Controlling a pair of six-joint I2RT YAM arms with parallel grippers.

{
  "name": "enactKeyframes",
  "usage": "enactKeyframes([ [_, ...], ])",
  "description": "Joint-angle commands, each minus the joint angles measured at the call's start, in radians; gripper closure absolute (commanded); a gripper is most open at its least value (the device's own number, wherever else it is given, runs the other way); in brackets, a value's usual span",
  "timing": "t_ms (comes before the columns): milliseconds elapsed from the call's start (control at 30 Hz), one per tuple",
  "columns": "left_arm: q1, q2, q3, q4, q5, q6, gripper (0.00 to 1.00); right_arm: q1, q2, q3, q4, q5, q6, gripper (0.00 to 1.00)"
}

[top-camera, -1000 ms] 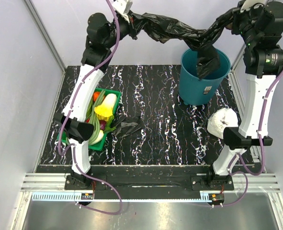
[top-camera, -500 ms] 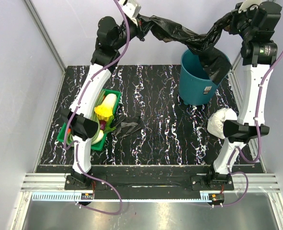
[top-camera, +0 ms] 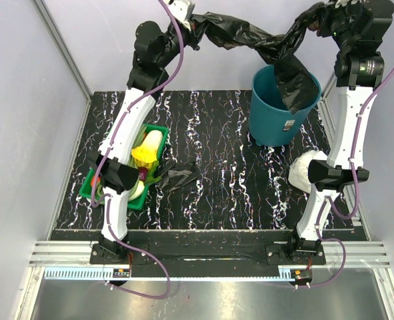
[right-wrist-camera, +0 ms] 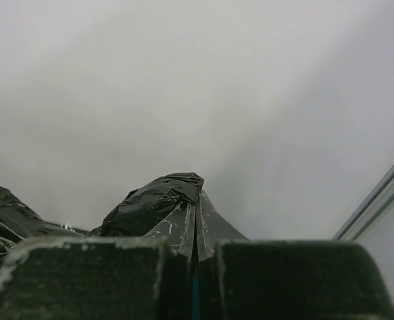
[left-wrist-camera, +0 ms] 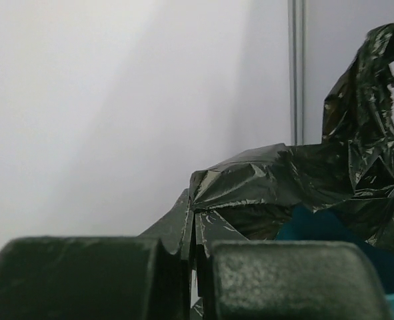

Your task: Put the trash bags into the trash bin

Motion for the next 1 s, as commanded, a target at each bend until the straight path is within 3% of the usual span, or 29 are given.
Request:
enactKeyframes([
  [0,-0.006,-0.033,0.066,0.064,-0.091,0.043,1.00,-0.002,-0.034,0.071,0.103,-0.023,0.031,1.00],
  [267,-0.010,-0.031,0.044,0.071,-0.119,0.079,1.00,-0.002,-0.069,0.026,0.098,-0.004,-0.001,1.00],
  [367,-0.010,-0.027,0.024,0.062,-0.102,0.075,1.00,-0.004,-0.095,-0.088,0.088,-0.016,-0.001,1.00],
  [567,-0.030,-0.042,-0.058,-0.054,0.070,0.122,0.99,-0.007,-0.163,-0.381,0.079,-0.050,-0.001,1.00],
  [733,-0.090,-0.079,-0.132,-0.186,0.085,0.274,0.99,-0.010,-0.187,-0.439,-0.075,-0.036,-0.062,1.00],
  [967,-0.147,-0.086,-0.106,-0.313,0.048,0.403,0.92,-0.033,-0.187,-0.352,-0.381,0.045,-0.203,1.00],
])
